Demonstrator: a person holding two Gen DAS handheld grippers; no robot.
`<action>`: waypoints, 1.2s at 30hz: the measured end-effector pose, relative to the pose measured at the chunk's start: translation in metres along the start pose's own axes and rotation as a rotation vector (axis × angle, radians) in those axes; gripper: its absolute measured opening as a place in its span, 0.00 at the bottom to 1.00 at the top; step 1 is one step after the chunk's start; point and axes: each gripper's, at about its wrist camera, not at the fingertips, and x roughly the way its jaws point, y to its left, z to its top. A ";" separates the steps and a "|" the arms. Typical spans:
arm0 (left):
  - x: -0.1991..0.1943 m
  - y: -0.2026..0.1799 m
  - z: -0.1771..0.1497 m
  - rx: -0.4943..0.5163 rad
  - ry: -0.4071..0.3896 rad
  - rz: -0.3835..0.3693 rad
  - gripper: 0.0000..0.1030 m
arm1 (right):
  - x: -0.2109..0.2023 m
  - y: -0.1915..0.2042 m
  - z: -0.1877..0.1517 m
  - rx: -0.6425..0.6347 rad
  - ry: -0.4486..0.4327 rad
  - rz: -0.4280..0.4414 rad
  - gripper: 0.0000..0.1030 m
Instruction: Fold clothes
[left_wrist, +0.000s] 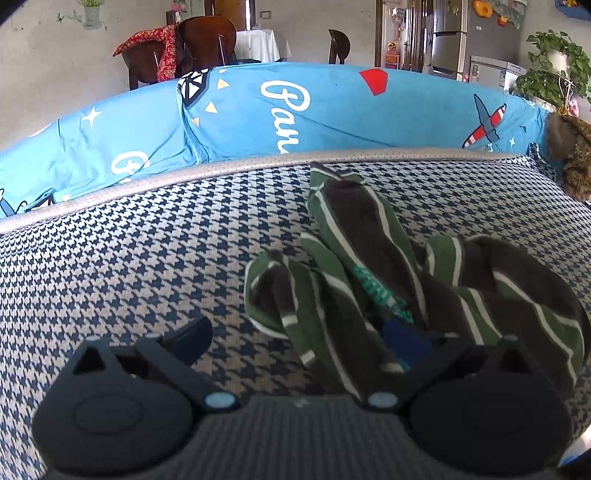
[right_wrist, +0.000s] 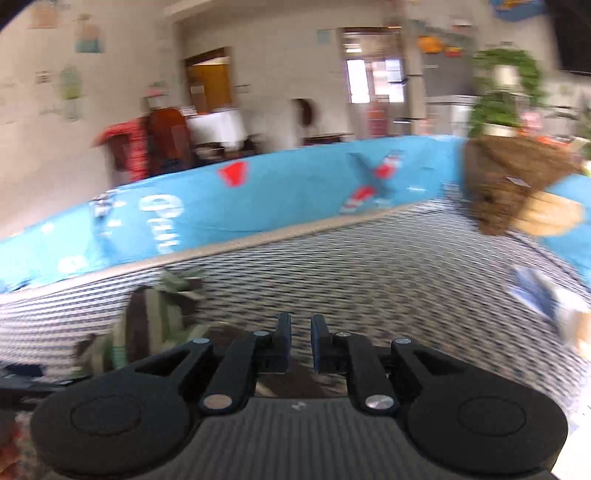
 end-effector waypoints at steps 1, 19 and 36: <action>0.002 0.001 0.002 0.000 -0.004 0.003 1.00 | 0.007 0.004 0.002 -0.011 0.011 0.041 0.13; 0.054 0.015 0.013 -0.021 0.043 0.030 1.00 | 0.136 0.093 -0.009 -0.123 0.234 0.329 0.42; 0.058 0.026 0.005 -0.044 0.024 0.114 0.99 | 0.213 0.122 0.003 -0.023 0.316 0.362 0.23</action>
